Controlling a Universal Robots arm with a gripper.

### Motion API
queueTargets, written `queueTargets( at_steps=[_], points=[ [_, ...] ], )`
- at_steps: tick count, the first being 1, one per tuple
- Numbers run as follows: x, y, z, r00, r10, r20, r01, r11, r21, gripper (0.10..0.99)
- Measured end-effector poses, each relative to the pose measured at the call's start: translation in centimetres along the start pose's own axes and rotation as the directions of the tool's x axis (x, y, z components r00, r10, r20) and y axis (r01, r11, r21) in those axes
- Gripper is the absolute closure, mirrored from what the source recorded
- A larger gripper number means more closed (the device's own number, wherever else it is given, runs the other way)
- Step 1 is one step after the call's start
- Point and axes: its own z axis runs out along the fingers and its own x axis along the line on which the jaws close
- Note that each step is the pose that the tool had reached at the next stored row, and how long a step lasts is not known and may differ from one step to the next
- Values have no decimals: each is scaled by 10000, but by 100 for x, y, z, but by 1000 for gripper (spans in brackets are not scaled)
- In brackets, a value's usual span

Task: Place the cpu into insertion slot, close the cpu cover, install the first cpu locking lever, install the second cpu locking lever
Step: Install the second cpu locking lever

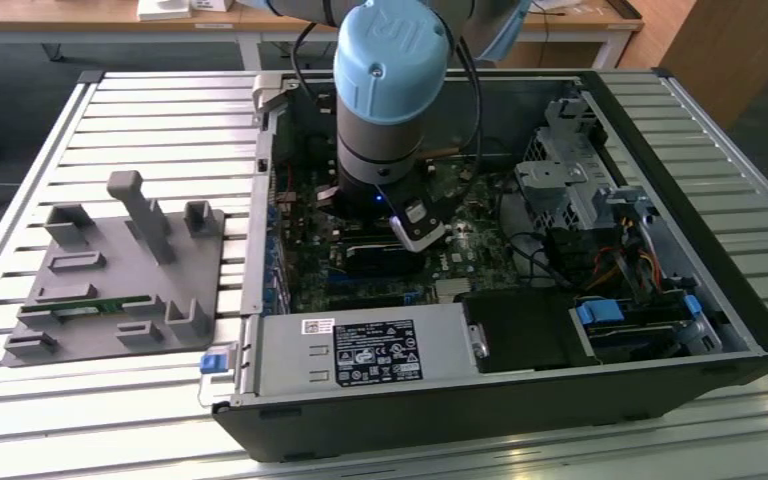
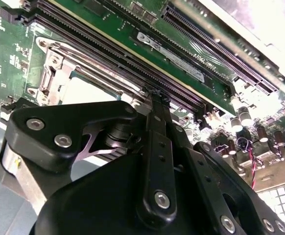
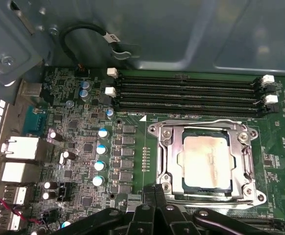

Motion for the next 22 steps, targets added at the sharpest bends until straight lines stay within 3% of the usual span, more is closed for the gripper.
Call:
queueTargets(
  at_steps=[5, 9, 13, 17, 22],
  points=[
    [1, -1, 3, 10000, 1, -1, -1, 10000, -2, 980],
    [1, -1, 5, 10000, 1, -1, -1, 10000, 85, 980],
    [1, 7, -21, 10000, 1, 0, -1, 10000, 90, 980],
    [1, 30, -91, 10000, 1, -2, -1, 10000, 86, 980],
    [0, 83, -241, 10000, 1, -2, -1, 10000, 85, 980]
  ],
)
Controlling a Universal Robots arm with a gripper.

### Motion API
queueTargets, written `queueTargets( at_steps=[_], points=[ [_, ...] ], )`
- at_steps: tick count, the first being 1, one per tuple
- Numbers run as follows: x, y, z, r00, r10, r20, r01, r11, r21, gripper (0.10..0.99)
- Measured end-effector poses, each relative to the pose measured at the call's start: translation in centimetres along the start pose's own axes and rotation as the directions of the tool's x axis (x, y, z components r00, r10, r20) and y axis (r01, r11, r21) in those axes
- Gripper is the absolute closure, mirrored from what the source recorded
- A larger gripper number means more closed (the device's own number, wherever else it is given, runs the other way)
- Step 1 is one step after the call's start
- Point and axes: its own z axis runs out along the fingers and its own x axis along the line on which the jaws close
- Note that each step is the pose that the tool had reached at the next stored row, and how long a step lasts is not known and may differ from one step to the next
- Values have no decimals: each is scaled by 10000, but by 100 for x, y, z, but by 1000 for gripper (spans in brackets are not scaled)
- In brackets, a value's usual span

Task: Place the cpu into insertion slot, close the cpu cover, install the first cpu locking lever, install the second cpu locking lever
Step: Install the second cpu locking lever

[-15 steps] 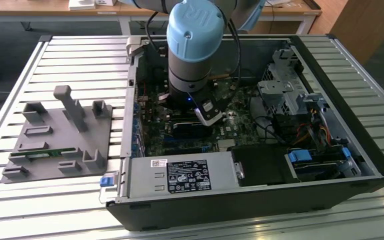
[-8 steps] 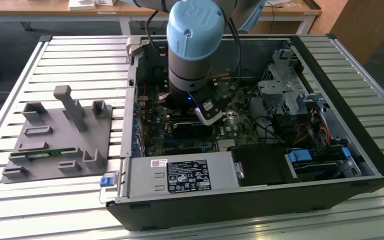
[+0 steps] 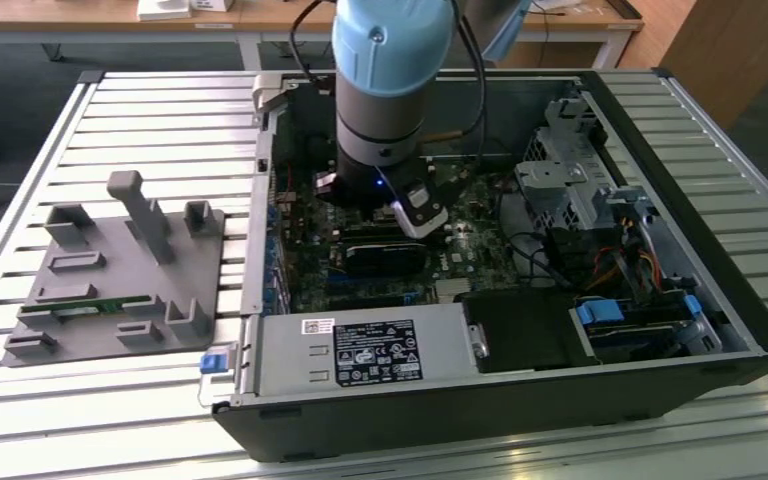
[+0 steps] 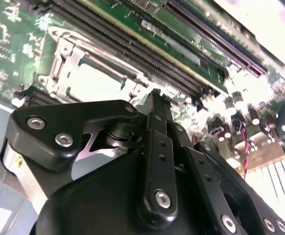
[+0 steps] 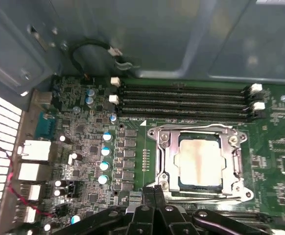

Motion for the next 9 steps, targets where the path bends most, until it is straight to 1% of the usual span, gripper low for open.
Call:
queueTargets(
  at_steps=[4, 7, 9],
  points=[
    [0, 43, -122, 10000, 1, -1, -1, 10000, 2, 980],
    [0, 58, -164, 10000, 0, 0, 0, 10000, 0, 980],
    [0, 59, -166, 10000, 0, 1, 0, 10000, -1, 980]
  ],
)
